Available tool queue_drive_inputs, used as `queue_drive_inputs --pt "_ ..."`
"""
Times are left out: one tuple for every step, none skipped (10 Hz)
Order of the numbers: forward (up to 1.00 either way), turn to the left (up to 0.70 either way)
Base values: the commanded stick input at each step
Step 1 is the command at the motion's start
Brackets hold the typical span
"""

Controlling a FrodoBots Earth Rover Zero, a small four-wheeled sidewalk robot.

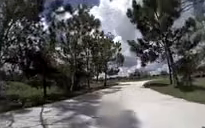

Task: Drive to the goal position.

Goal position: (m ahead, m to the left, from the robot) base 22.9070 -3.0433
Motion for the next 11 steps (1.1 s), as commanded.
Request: queue_drive_inputs --pt "0.7 0.0" --pt "0.7 0.0" --pt "0.7 0.0" --pt "0.7 0.0" --pt "0.7 -0.05" --pt "0.7 -0.35" --pt "0.7 -0.35" --pt "0.7 -0.35" --pt "0.7 -0.2" --pt "0.7 0.0" --pt "0.7 0.0"
